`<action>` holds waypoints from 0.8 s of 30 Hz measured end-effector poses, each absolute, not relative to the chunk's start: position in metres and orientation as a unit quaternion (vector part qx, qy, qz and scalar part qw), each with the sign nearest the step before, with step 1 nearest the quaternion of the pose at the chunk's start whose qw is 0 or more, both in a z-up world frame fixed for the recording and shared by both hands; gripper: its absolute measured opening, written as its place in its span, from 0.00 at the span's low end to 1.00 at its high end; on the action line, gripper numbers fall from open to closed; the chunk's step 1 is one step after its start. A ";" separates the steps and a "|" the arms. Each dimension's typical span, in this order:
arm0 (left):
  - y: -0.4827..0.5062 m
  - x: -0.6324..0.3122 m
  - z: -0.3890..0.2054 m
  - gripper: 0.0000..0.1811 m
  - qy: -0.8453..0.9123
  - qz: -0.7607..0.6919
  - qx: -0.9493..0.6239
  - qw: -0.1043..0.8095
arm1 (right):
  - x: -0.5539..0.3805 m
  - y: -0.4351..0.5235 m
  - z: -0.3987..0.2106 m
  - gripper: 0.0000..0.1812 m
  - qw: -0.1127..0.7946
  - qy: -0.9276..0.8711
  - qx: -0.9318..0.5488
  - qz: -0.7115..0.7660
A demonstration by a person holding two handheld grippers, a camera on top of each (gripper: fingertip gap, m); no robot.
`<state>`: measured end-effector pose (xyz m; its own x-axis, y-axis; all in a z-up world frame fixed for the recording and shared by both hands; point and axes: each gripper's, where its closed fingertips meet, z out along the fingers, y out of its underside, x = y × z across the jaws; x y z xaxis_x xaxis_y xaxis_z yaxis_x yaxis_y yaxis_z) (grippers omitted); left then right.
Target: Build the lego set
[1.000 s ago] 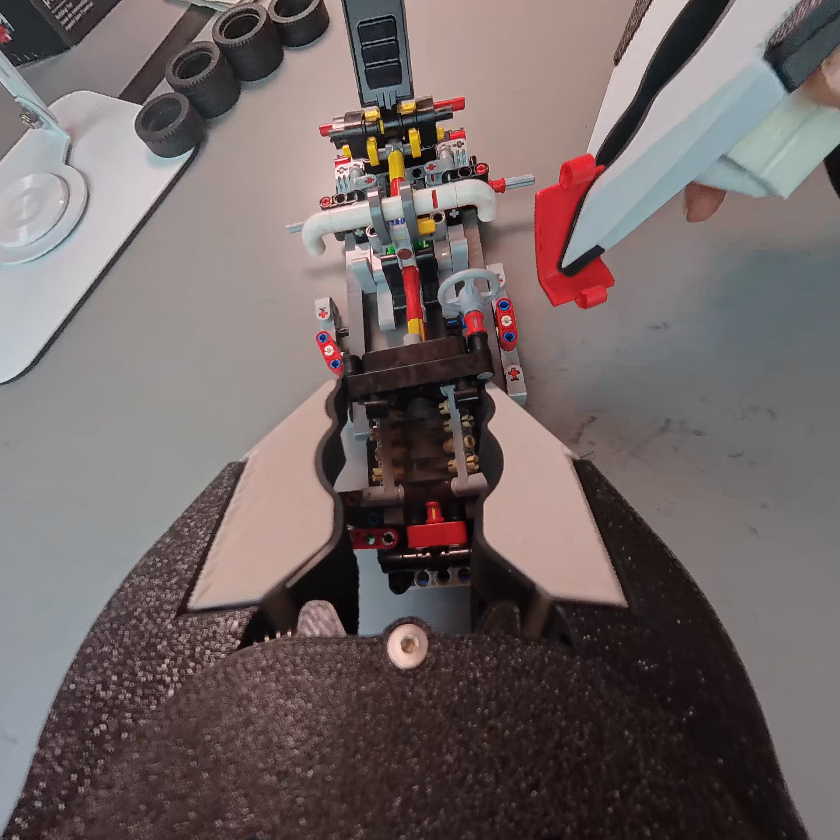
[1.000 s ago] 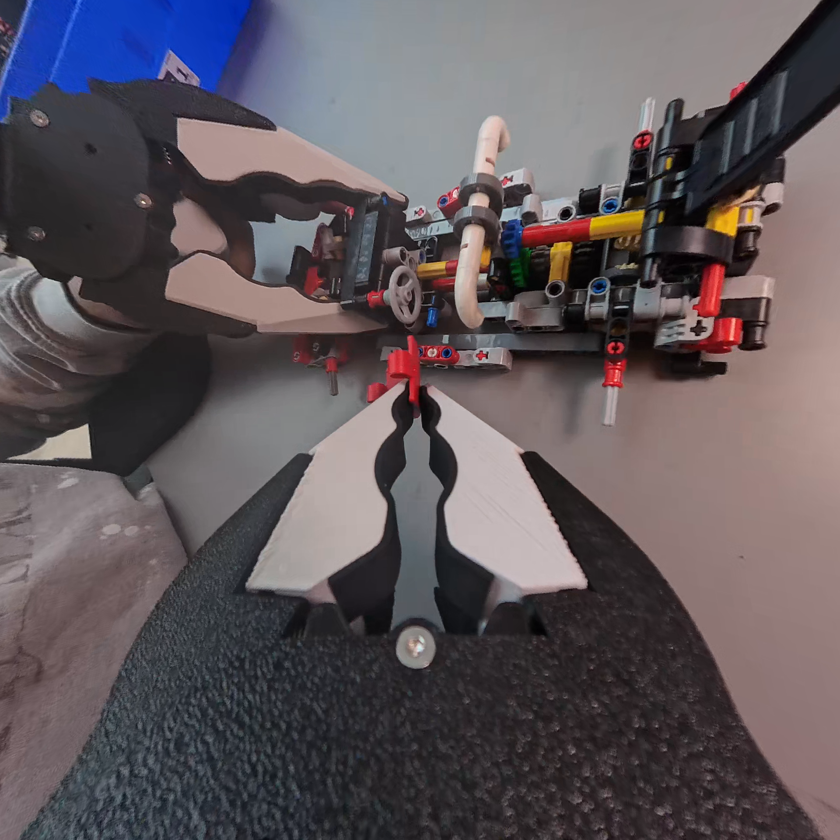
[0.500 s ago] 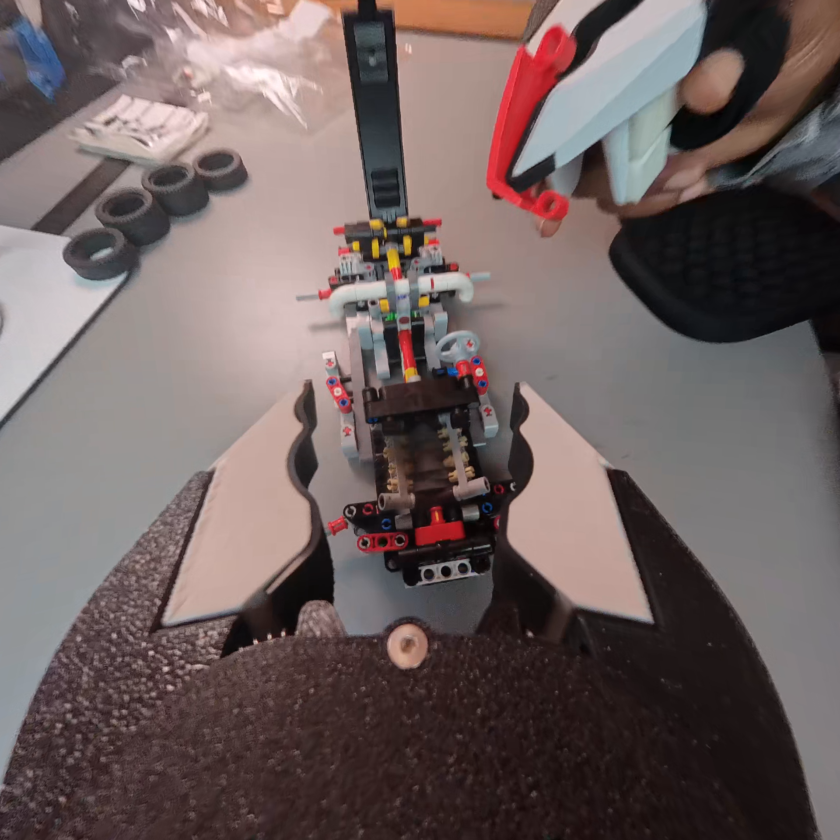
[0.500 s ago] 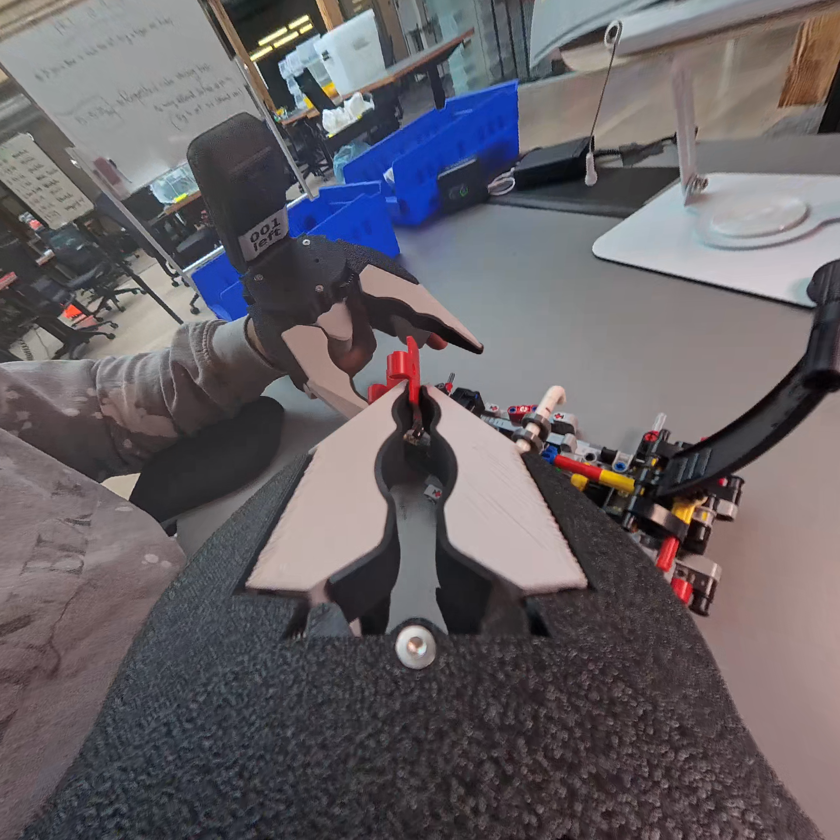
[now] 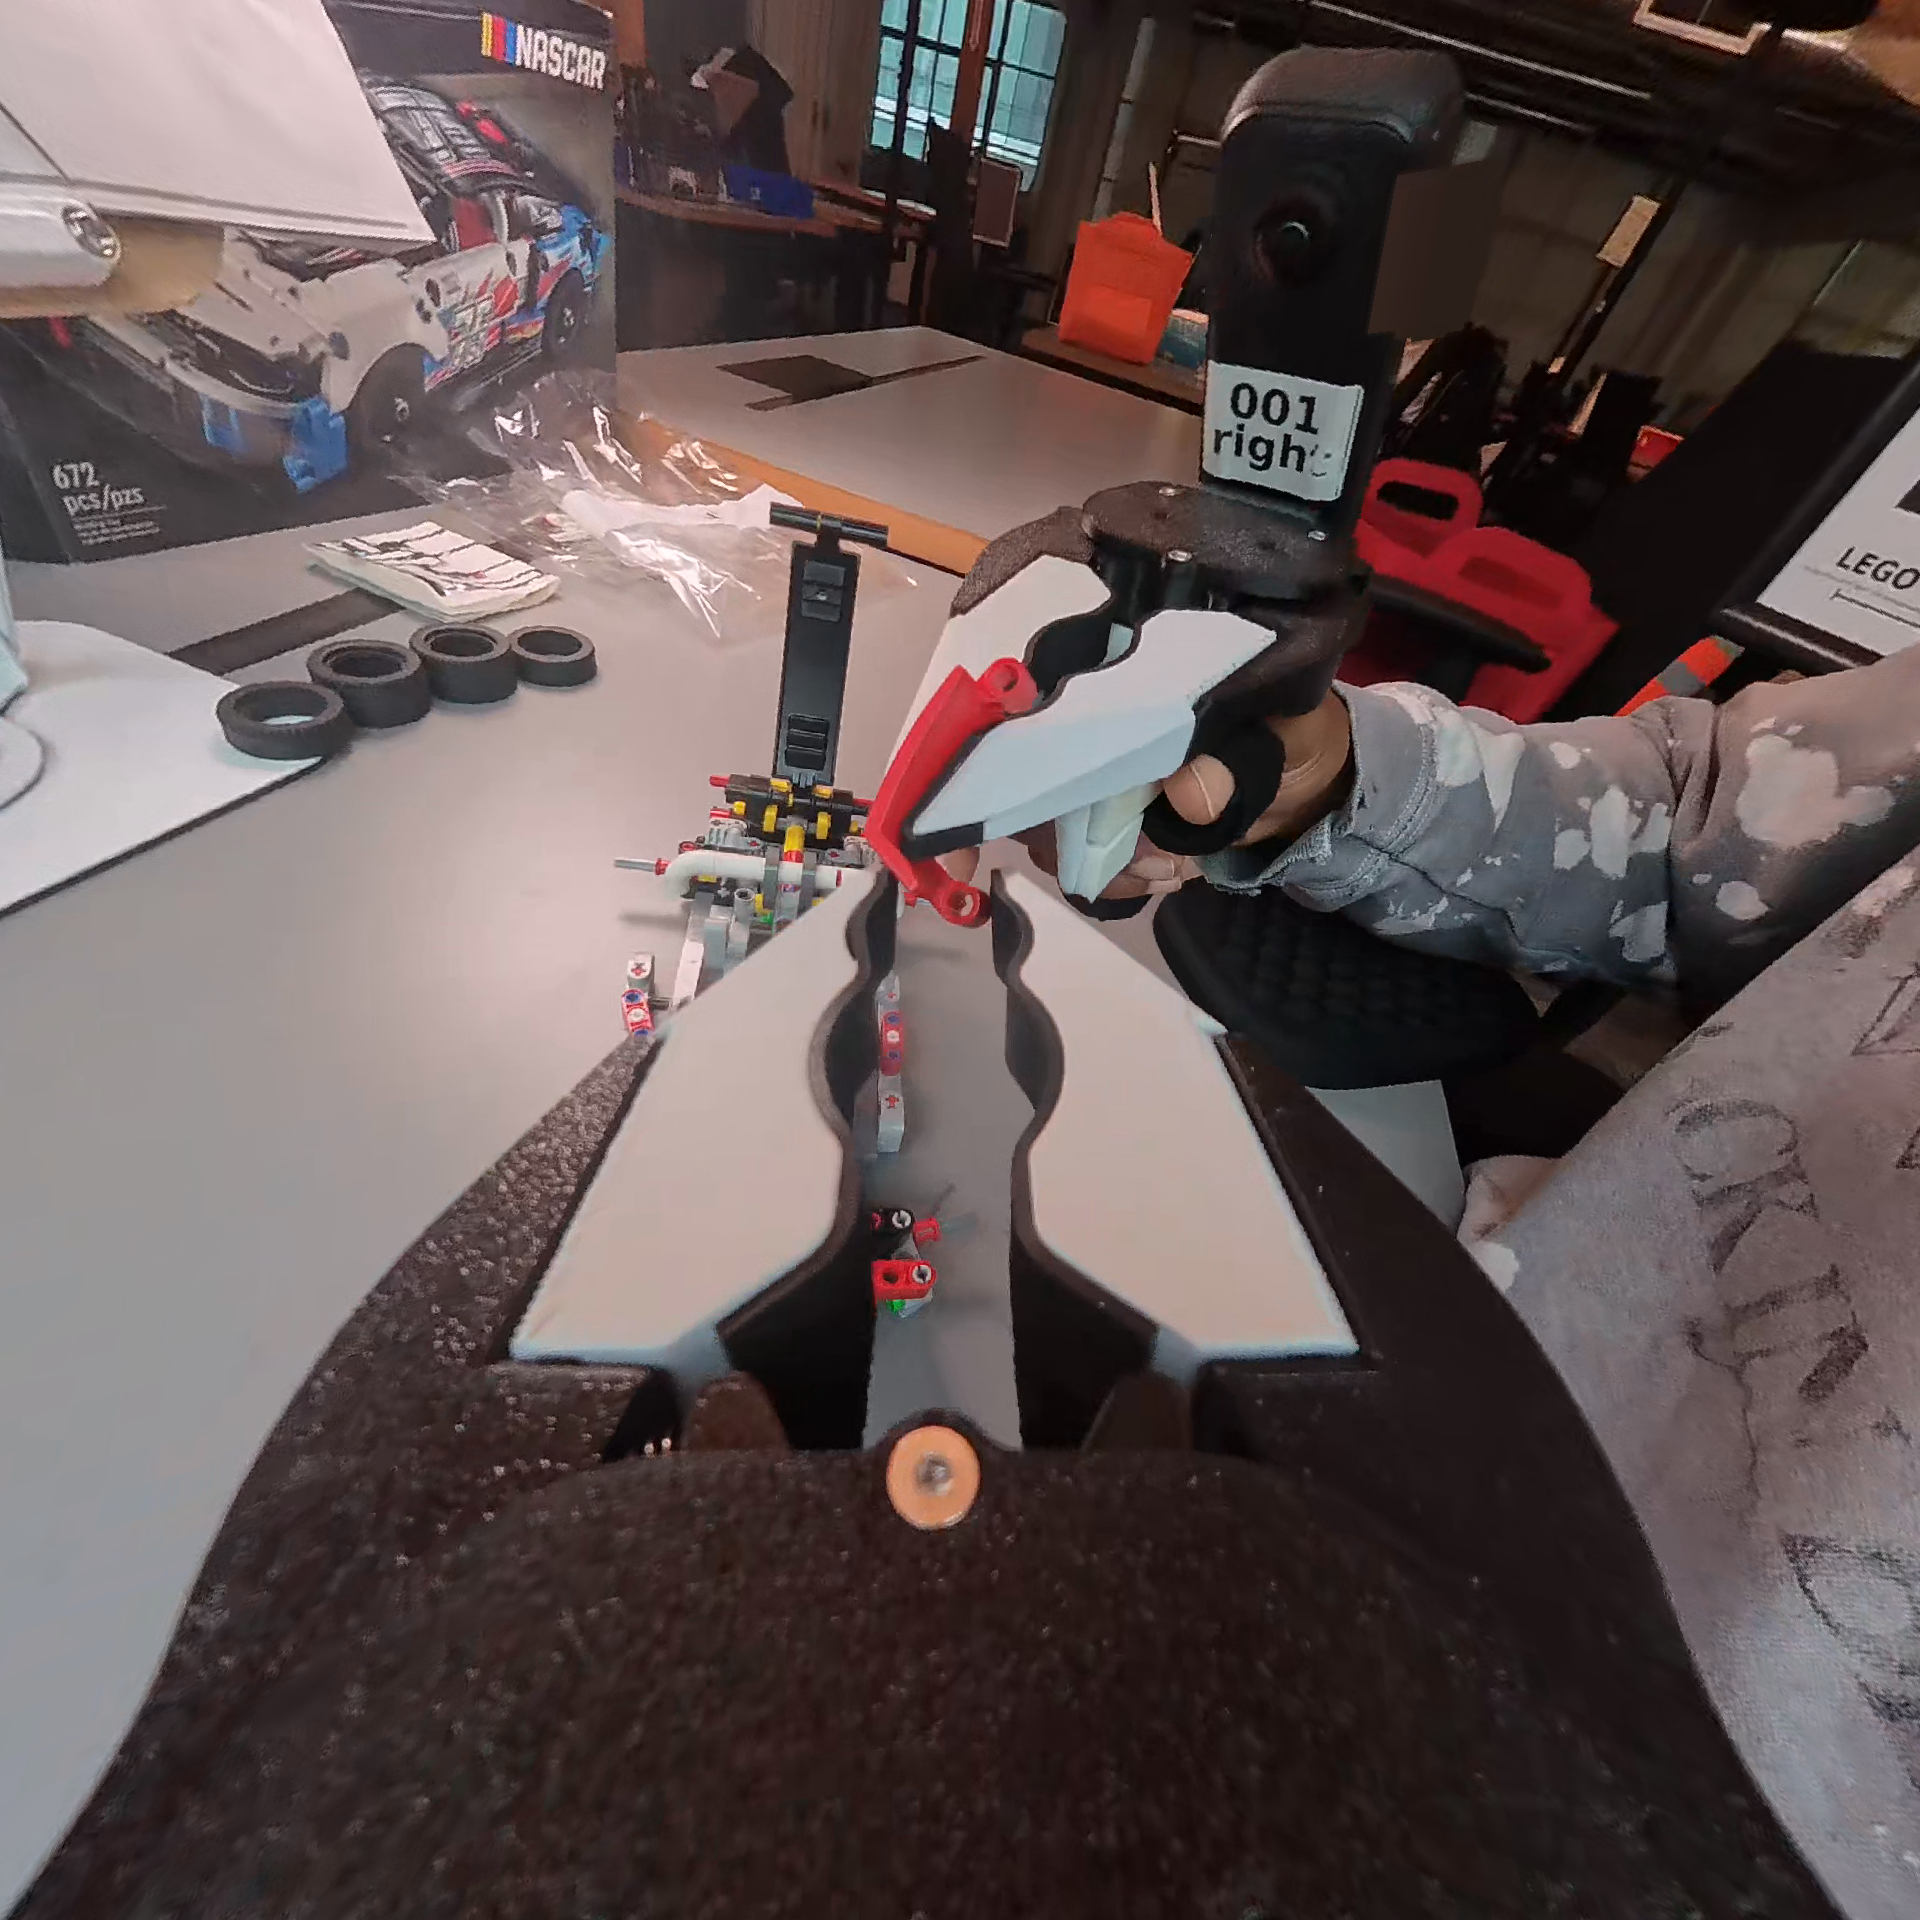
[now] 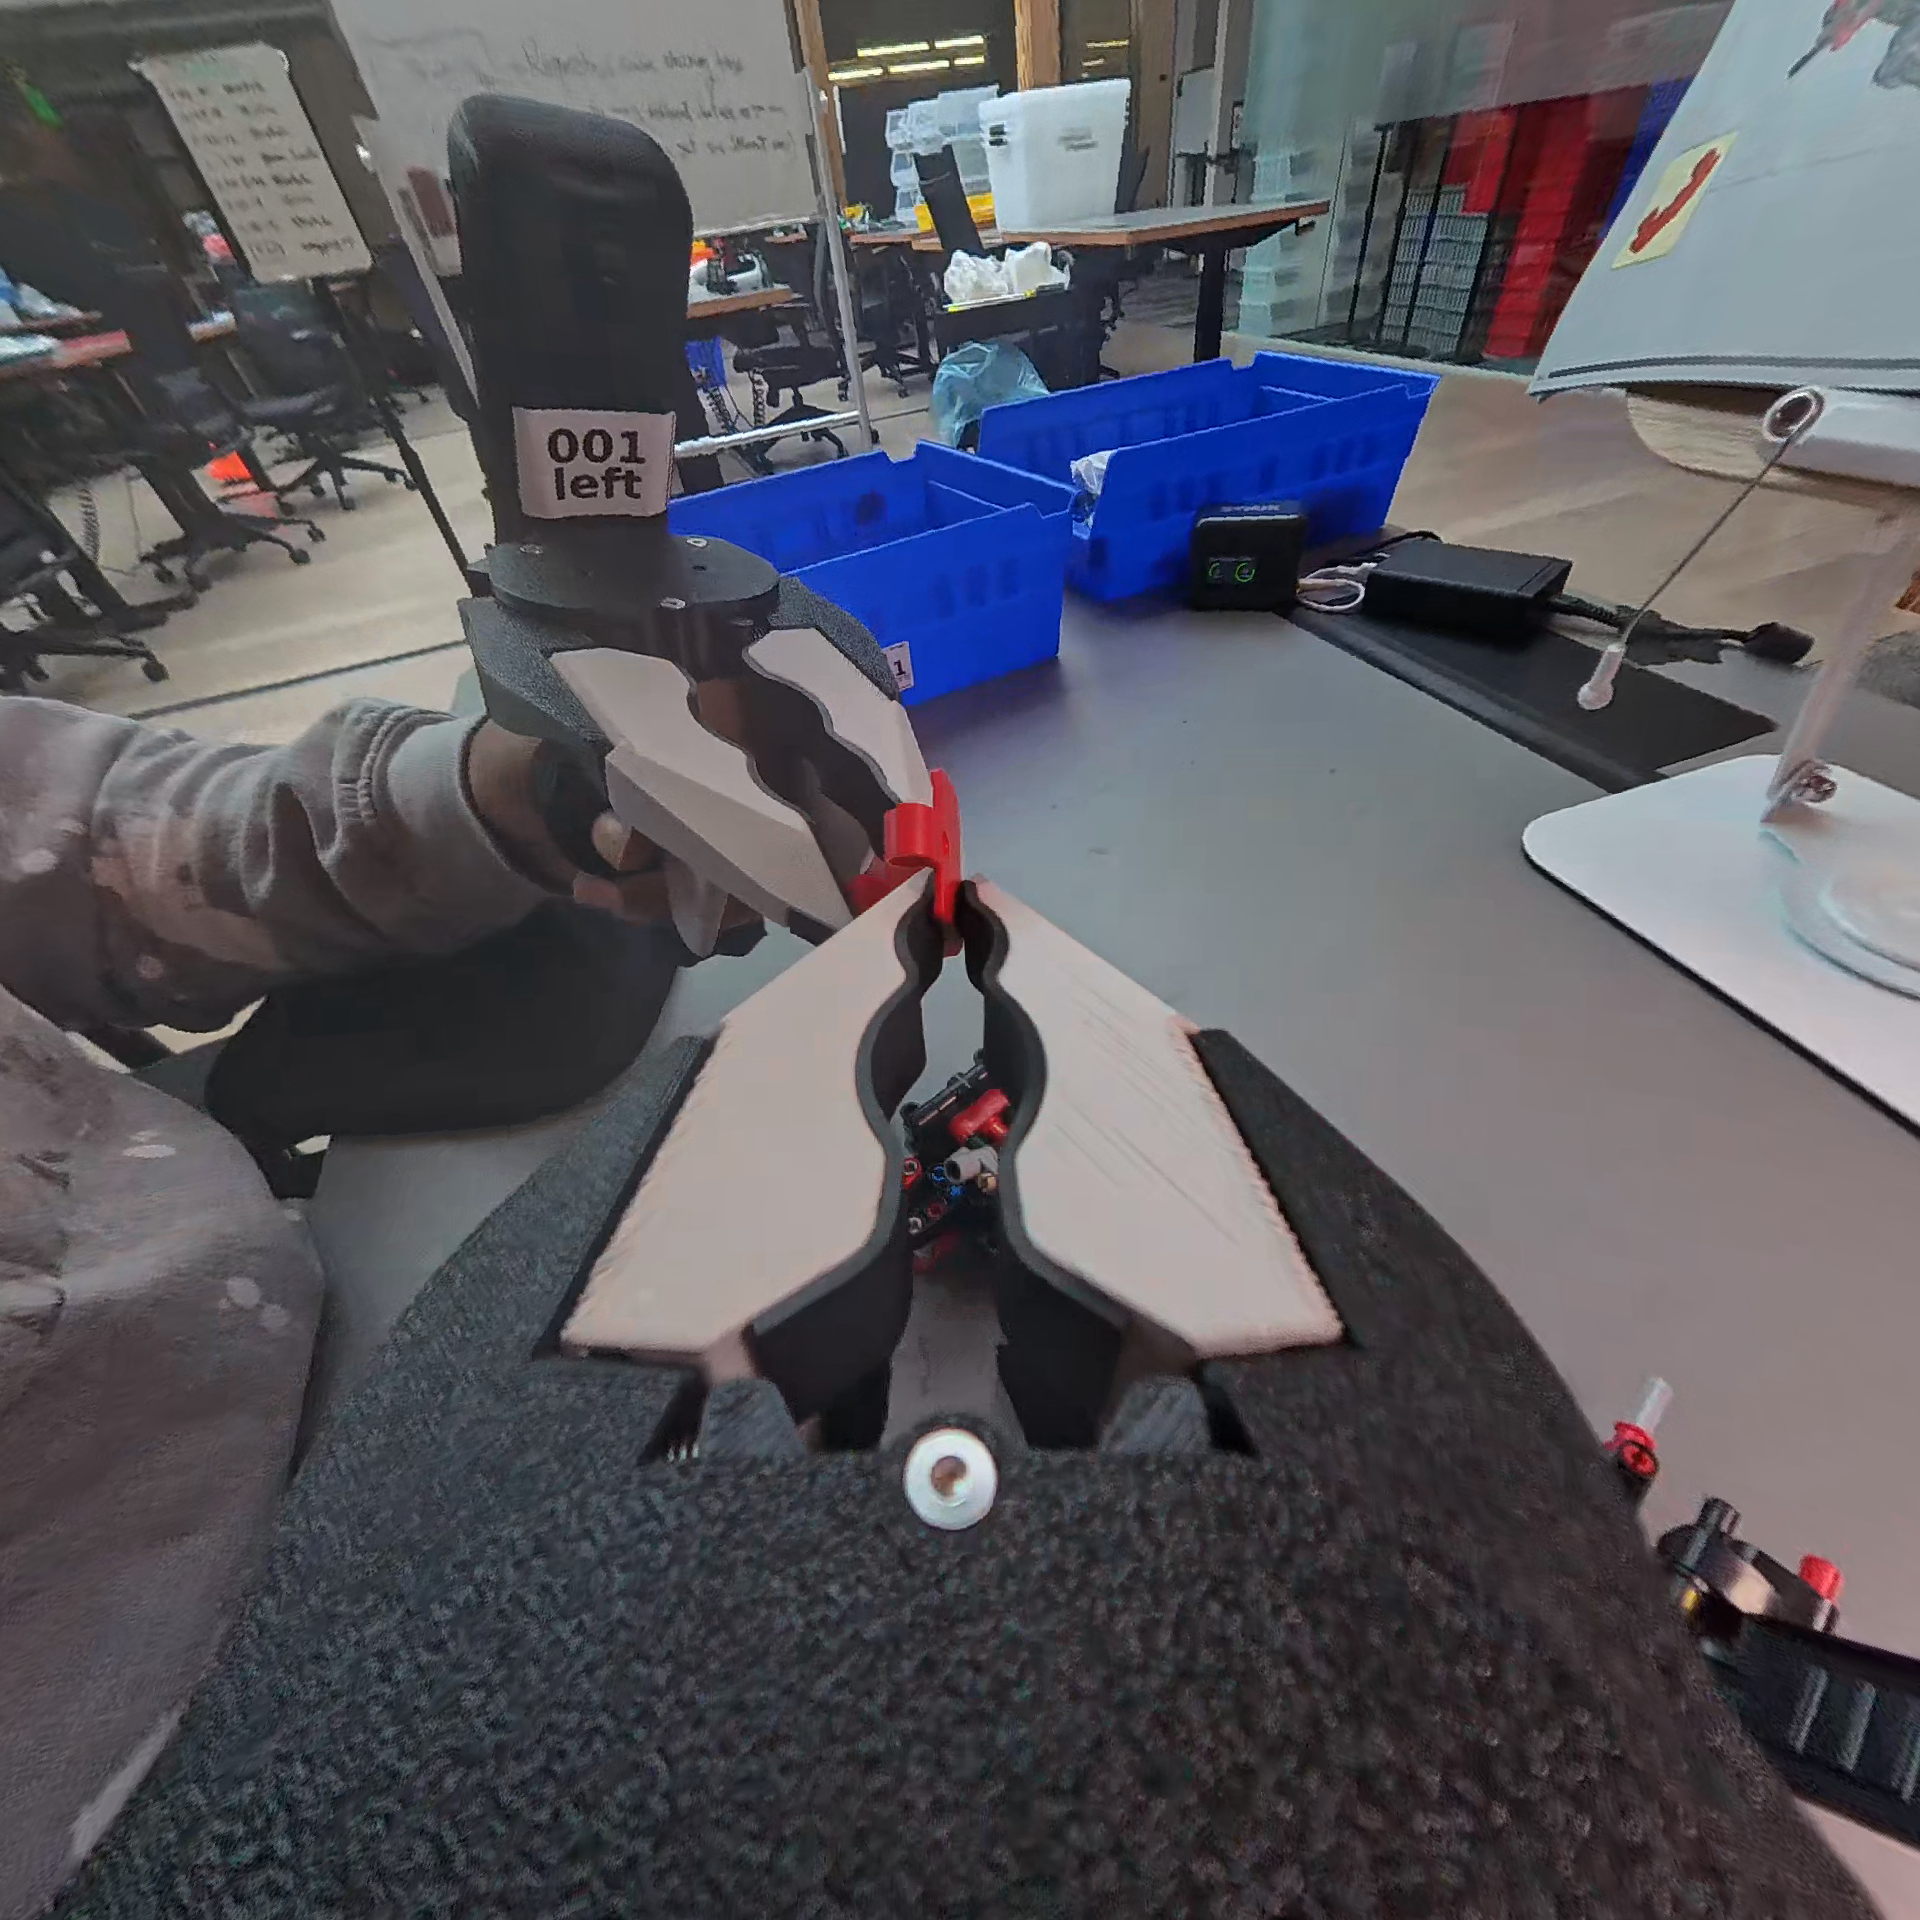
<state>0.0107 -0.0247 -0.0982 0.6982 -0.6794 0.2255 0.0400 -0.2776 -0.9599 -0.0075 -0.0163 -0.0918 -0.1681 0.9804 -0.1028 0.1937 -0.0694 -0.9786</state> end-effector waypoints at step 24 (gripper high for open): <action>-0.192 -0.379 -0.163 0.05 -0.212 0.135 -0.875 0.414 | 0.095 0.029 -0.106 0.16 0.422 -0.494 -0.583 0.488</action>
<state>-0.3786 -0.1916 -0.1631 0.8732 0.4835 -0.0608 0.2596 -0.5672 -0.7816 0.0948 0.0292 -0.1058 0.0347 0.9877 -0.1524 0.1643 -0.1561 -0.9740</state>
